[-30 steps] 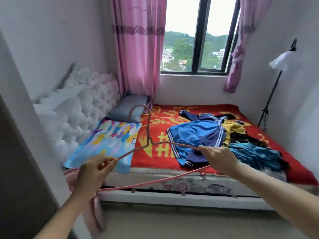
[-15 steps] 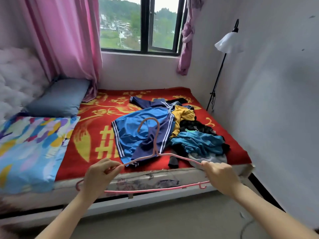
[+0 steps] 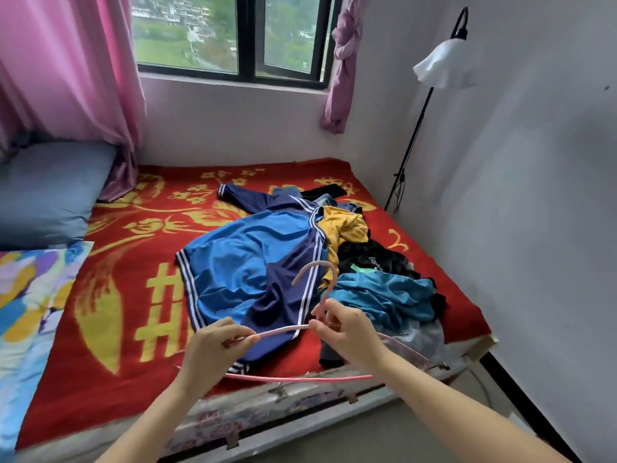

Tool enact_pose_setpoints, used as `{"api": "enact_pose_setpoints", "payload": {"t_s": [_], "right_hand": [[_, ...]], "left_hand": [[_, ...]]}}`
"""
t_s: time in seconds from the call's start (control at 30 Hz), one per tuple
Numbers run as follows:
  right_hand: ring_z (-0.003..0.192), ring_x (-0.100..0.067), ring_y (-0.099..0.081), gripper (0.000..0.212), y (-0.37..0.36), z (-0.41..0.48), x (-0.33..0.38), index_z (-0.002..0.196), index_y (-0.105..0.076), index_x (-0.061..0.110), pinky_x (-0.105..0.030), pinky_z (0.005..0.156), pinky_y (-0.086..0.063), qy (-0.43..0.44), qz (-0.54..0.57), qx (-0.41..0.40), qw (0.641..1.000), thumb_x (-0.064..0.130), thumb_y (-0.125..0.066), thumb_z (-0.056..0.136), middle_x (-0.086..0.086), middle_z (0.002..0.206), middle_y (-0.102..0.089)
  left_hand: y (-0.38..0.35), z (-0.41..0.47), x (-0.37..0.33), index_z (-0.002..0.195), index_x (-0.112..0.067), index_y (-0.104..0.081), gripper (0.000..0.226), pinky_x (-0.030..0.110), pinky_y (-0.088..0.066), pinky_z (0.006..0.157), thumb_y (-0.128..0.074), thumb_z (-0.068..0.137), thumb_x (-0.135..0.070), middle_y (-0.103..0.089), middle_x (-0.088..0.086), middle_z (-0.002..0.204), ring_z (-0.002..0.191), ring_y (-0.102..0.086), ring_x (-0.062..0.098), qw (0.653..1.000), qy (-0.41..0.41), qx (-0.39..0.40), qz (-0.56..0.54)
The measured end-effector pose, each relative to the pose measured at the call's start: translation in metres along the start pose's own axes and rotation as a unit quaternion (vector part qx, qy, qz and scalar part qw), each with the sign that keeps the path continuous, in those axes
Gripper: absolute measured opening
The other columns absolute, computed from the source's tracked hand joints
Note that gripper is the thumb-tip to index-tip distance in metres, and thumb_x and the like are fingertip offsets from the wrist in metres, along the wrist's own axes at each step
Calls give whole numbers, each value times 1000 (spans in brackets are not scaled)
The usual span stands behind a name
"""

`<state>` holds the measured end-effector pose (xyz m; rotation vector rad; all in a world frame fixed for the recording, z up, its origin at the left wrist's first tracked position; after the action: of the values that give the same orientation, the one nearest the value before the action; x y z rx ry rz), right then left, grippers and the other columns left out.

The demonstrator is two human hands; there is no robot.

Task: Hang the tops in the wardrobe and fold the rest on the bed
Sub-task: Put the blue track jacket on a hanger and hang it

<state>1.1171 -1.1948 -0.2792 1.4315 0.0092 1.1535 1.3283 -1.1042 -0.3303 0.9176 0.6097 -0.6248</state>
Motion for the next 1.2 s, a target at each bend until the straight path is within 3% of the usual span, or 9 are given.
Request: {"api": "enact_pose_setpoints", "payload": {"t_s": [0.07, 0.23, 0.33, 0.4, 0.57, 0.73, 0.87, 1.1, 1.2], "right_hand": [[52, -5, -41, 52, 0, 32, -9, 82, -62, 11, -27, 58, -34, -50, -8, 22, 998, 61, -50, 77, 12, 56, -42], [57, -12, -46, 38, 0, 68, -51, 64, -57, 8, -35, 64, -40, -156, -27, 101, 982, 37, -60, 88, -1, 58, -52], [57, -2, -50, 27, 6, 77, -81, 63, -58, 27, -29, 66, -39, -198, 8, 76, 977, 24, -60, 90, 15, 52, -54], [55, 2, -52, 27, 15, 82, -108, 70, -60, 38, -25, 64, -39, -236, 42, 27, 971, 20, -59, 90, 20, 49, -55], [34, -1, -44, 22, 30, 95, -181, 118, -55, 21, -14, 40, -35, -377, 184, -32, 907, 16, -45, 98, -6, 58, -52], [38, -13, -44, 22, 24, 129, -248, 112, -55, 13, -18, 36, -33, -474, 286, 18, 832, 20, -37, 101, -8, 60, -50], [34, -11, -42, 16, 21, 170, -307, 98, -53, 9, -17, 34, -33, -523, 289, -28, 801, 12, -37, 98, -9, 61, -47], [56, -20, -49, 30, -10, 259, -389, 68, -52, 16, -26, 52, -41, -472, 208, 1, 857, -2, -45, 91, -10, 69, -52], [81, -33, -62, 20, -39, 295, -415, 79, -67, 6, -33, 67, -40, -445, 128, 55, 885, 7, -50, 90, -19, 82, -63]], "left_hand": [[-10, 31, 15, 90, -42, -60, 20, 17, -34, 48, -57, 73, -52, -57, -10, 76, 53, -50, 4, 1000, 0, 14, -17], [-51, 87, 39, 77, -28, -70, 29, 20, -37, 52, -57, 73, -53, -55, -16, 70, 60, -46, 2, 999, -33, 41, -1], [-72, 107, 43, 73, -23, -74, 29, 26, -41, 62, -55, 73, -45, -62, -13, 73, 78, -46, 9, 995, -60, 1, 80], [-82, 117, 51, 81, -21, -74, 32, 34, -38, 67, -52, 72, -42, -65, -2, 86, 90, -45, 14, 994, -10, -21, 103], [-110, 126, 87, 87, -17, -74, 39, 37, -39, 74, -48, 75, -43, -63, 0, 92, 96, -43, 14, 993, 92, 12, 78], [-137, 152, 118, 98, -13, -72, 14, 29, -32, 84, -65, 85, -13, -56, -1, 96, 104, -48, 27, 972, 218, 30, 82], [-165, 182, 136, 102, -15, -70, 17, 27, -33, 89, -62, 88, -13, -52, -5, 96, 107, -44, 21, 954, 281, 35, 92], [-190, 227, 162, 107, -15, -67, 19, 31, -34, 93, -58, 90, -16, -51, -2, 104, 110, -41, 21, 917, 376, 11, 132], [-191, 235, 173, 106, -15, -67, 18, 32, -34, 94, -59, 90, -15, -50, -3, 103, 111, -41, 23, 897, 416, -12, 149]]}}
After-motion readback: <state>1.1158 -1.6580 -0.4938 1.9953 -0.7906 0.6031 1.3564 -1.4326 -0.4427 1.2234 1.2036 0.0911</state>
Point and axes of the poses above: each hand's wrist, its own z-axis towards the middle knuckle, its own y-axis out of the back of the hand, x = y × z, the point moved 5 cm from there along z, towards the middle knuckle
